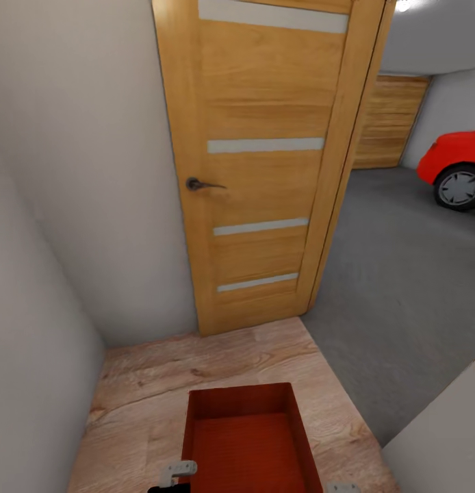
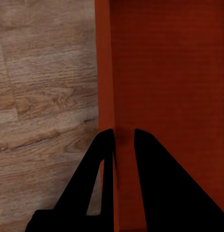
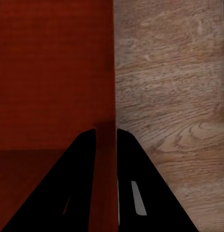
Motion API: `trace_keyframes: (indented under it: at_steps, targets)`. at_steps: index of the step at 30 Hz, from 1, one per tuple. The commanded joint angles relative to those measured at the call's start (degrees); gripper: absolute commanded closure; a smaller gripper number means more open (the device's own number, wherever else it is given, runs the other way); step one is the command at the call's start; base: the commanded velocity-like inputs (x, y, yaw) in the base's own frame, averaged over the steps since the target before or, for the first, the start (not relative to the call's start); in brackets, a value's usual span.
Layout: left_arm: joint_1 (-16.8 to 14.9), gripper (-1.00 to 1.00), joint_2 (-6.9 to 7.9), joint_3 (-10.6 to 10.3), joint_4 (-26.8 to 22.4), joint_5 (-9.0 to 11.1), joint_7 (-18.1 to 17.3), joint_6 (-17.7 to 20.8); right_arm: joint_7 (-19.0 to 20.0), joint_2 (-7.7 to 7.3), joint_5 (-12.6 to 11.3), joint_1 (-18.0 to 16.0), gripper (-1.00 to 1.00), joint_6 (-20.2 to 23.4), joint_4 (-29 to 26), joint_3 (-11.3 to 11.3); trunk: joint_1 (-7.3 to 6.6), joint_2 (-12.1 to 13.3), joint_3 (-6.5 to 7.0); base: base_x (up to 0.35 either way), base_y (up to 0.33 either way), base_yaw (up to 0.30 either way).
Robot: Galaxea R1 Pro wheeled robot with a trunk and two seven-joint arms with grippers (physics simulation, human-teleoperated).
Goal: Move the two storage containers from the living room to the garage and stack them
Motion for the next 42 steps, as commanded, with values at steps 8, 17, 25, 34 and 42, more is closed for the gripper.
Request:
trace_keyframes:
  at_steps: [8,17,25,34,42]
  targets:
    - [-0.03,1.00,2.15,-1.83,-0.26,0.69,-0.01,-1.47,1.25,-0.10,-1.40,0.01,1.00,0.95,0.06,0.78,0.00,-0.02,-0.05,0.141,0.126,-0.284]
    - [-0.03,1.00,2.15,-1.83,-0.24,0.68,0.01,-1.46,1.24,-0.10,-1.34,-0.03,1.00,0.95,0.01,0.78,0.00,-0.02,-0.05,0.208,0.200,-0.103]
    - [-0.03,1.00,2.15,-1.84,-0.25,0.67,-0.01,-1.46,1.30,-0.13,-1.40,-0.04,1.00,1.01,0.01,0.78,0.00,-0.02,-0.05,0.220,0.204,-0.158]
    - [-0.03,1.00,2.15,-1.89,-0.29,0.67,-0.02,-1.48,1.33,-0.19,-1.40,-0.06,1.00,1.03,0.03,0.78,0.00,-0.02,-0.05,0.211,0.184,-0.274]
    - [-0.03,1.00,2.15,-1.92,-0.24,0.62,-0.01,-1.52,1.33,-0.19,-1.40,-0.02,1.00,1.04,0.03,0.78,0.00,-0.02,-0.05,0.050,0.033,-0.271]
